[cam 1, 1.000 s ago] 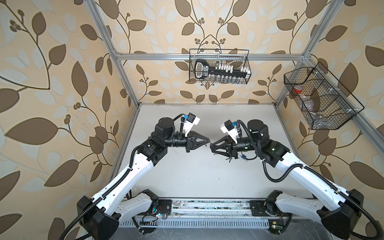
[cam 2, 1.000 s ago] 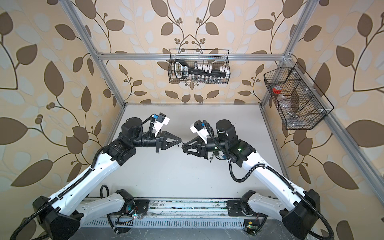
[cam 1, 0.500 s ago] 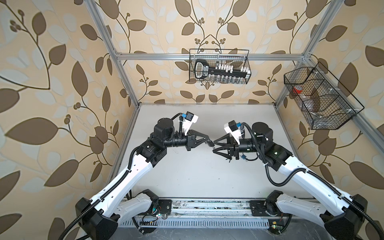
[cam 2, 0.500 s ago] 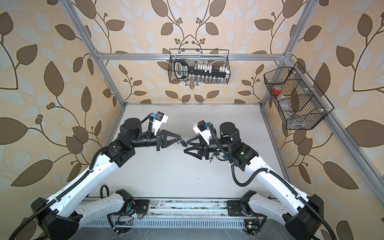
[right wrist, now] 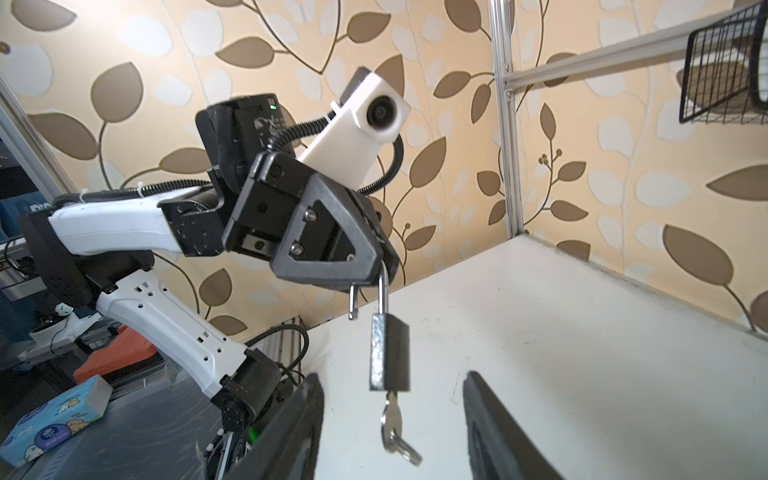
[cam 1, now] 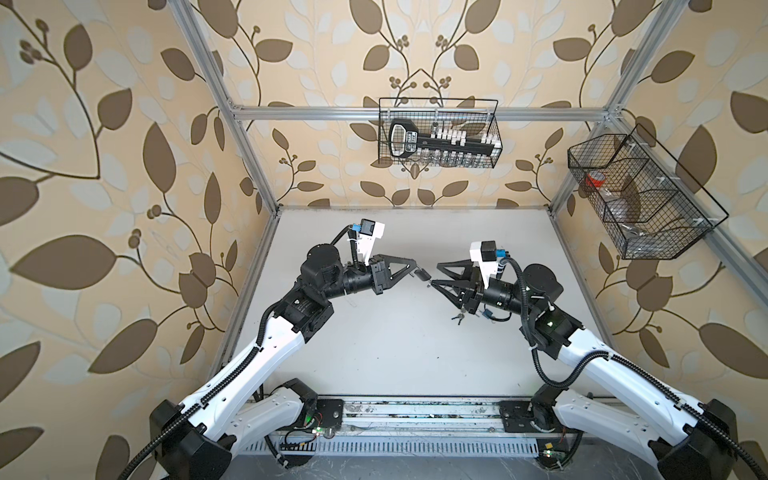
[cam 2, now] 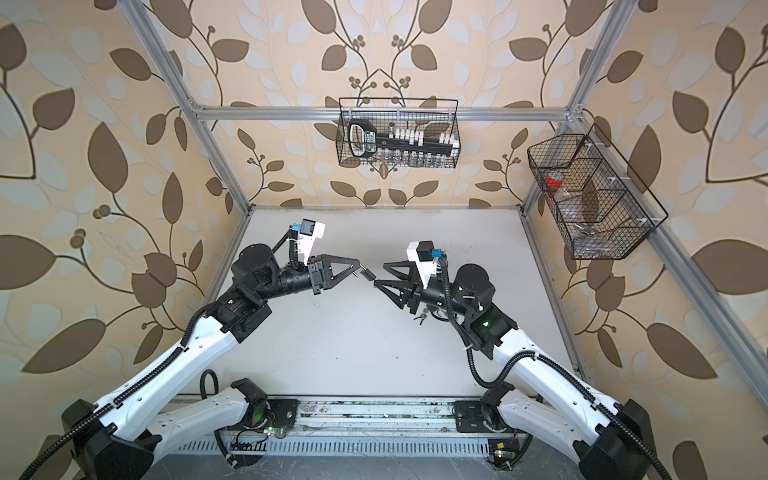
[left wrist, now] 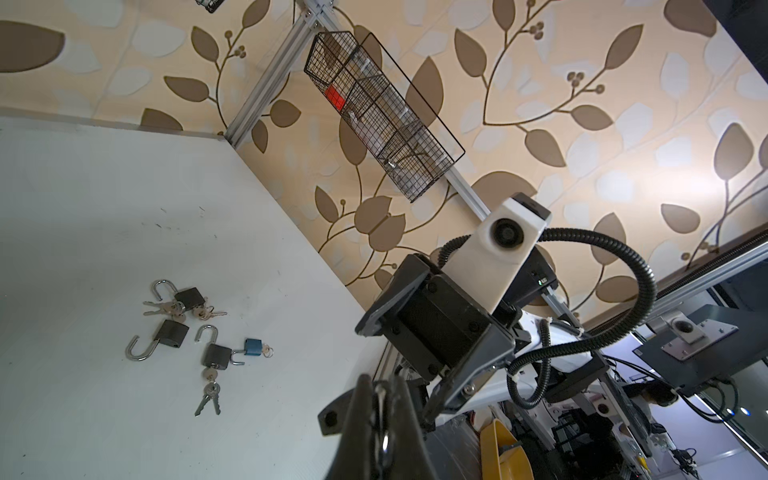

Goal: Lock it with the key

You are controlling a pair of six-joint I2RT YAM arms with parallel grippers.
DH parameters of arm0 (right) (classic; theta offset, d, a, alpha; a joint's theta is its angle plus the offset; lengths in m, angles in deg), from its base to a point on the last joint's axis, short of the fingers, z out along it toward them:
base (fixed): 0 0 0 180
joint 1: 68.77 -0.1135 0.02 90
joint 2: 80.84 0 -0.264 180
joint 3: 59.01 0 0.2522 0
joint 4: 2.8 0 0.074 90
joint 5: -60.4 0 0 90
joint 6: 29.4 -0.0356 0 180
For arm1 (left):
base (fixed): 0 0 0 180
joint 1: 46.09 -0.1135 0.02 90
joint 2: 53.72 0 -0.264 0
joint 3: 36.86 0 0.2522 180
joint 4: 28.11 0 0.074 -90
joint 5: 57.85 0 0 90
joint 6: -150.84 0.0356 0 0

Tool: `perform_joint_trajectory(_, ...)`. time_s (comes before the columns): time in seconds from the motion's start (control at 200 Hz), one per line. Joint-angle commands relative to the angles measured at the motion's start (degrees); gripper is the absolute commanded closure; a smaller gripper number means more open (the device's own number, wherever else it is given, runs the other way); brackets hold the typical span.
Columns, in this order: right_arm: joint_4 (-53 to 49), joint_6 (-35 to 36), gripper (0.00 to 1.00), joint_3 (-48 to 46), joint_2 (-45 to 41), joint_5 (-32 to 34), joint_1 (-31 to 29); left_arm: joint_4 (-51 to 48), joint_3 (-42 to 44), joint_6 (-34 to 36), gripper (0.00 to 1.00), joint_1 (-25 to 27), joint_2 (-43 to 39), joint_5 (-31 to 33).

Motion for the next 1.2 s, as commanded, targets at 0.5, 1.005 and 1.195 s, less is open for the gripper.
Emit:
perform_joint_trajectory(0.5,8.4,4.1,0.66,3.8,7.2,-5.5,0.0,10.2,0.3,-4.1,1.00,1.8,-1.3,0.6)
perform_joint_trajectory(1.005,11.9,1.9,0.67,1.8,5.9,-7.7,-0.8,10.1,0.3,-4.0,1.00,2.4,-0.6,0.6)
perform_joint_trajectory(1.195,11.0,1.5,0.71,0.9,5.8,-6.7,-0.8,10.1,0.3,-3.9,1.00,2.4,-0.7,0.6)
